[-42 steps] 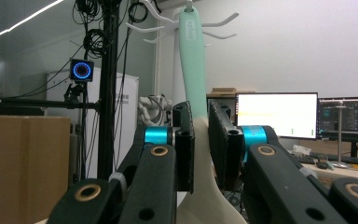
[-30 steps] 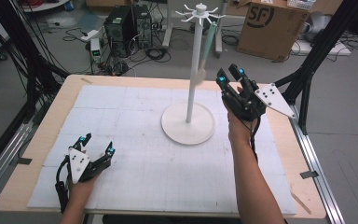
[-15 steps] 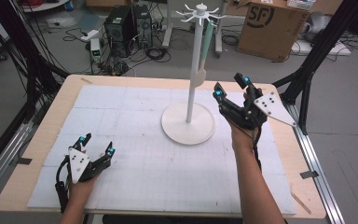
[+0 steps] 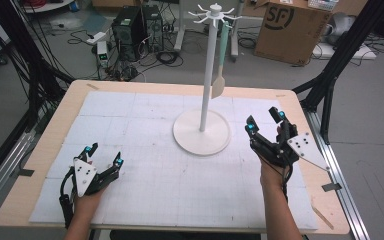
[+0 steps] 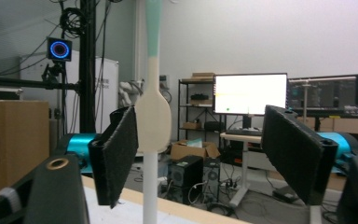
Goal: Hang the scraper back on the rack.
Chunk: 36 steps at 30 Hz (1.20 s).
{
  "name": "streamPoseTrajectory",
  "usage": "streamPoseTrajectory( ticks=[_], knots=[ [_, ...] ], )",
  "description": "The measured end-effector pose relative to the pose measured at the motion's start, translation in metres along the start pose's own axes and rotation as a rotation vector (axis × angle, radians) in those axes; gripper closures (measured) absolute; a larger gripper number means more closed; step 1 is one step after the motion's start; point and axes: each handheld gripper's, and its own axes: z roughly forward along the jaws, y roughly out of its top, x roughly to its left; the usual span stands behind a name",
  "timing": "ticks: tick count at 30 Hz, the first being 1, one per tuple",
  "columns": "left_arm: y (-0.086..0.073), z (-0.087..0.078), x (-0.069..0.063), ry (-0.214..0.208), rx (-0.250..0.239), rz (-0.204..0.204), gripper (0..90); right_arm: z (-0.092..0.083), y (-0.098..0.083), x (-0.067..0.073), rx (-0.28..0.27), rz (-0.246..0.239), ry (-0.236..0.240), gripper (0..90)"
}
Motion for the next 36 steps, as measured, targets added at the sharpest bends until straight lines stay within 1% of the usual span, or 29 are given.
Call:
streamPoseTrajectory(
  ticks=[4,6,10,18,21,23,26,29,31,36],
  knots=[
    [0.0,0.0,0.0,-0.001,-0.001,0.0,24.6,-0.015,-0.009,-0.004,-0.001,0.015,-0.015,26.8],
    [0.0,0.0,0.0,0.0,-0.002,-0.003,24.6,-0.022,-0.013,-0.004,0.0,0.012,-0.027,26.8],
    [0.0,0.0,0.0,-0.001,-0.001,0.0,24.5,-0.037,-0.023,-0.005,-0.002,0.018,-0.058,26.8],
    [0.0,0.0,0.0,0.001,-0.002,0.0,24.5,-0.062,-0.044,-0.008,0.047,0.028,-0.104,25.2],
    [0.0,0.0,0.0,0.002,-0.002,0.0,24.5,-0.068,-0.054,-0.009,0.084,0.028,-0.121,22.2],
    [0.0,0.0,0.0,0.003,-0.003,0.0,24.5,-0.072,-0.06,-0.01,0.1,0.042,-0.137,20.6],
    [0.0,0.0,0.0,0.002,-0.003,0.002,24.4,-0.077,-0.068,-0.011,0.125,0.063,-0.141,18.6],
    [0.0,0.0,0.0,0.002,-0.002,0.002,24.5,-0.079,-0.075,-0.01,0.144,0.051,-0.143,17.5],
    [0.0,0.0,0.0,0.002,-0.002,0.002,24.4,-0.079,-0.077,-0.01,0.15,0.034,-0.142,17.5],
    [0.0,0.0,0.0,0.002,-0.003,-0.001,24.6,-0.08,-0.081,-0.01,0.148,0.045,-0.15,16.8]
  ],
)
